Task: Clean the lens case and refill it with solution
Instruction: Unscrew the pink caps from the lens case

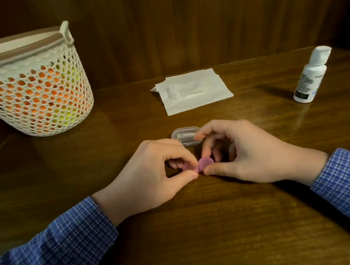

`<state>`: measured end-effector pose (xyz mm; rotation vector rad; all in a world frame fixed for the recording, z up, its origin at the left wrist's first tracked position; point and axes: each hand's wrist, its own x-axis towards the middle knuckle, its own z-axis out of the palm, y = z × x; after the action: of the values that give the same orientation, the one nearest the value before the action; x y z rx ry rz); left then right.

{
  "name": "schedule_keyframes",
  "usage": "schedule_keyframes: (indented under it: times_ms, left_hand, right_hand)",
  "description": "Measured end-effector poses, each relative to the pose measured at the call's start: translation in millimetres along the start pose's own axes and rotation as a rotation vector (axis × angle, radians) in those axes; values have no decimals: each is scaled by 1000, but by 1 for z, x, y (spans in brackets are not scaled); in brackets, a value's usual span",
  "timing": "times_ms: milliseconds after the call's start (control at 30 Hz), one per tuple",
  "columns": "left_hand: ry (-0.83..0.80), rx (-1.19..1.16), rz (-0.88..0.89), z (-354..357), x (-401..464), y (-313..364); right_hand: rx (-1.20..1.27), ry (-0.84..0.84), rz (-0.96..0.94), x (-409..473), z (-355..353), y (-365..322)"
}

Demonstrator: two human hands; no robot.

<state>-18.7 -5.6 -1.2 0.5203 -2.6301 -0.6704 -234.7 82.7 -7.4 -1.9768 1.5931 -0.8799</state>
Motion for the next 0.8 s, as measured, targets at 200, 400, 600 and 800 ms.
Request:
schedule_keyframes:
  times_ms: [200,400,600,800]
  left_hand:
    - [-64,30,16,4,-1,-1]
    - [-67,54,50,3,0,0]
    - [-73,48,39,4,0,-2]
    - [-74,36,41,4,0,-3]
  right_hand:
    - [44,-52,-5,1,-3,1]
    - [9,-25,-4,0,2,-1]
    - [74,-39,23,2,0,-1]
    - [94,-46,28,1,1,2]
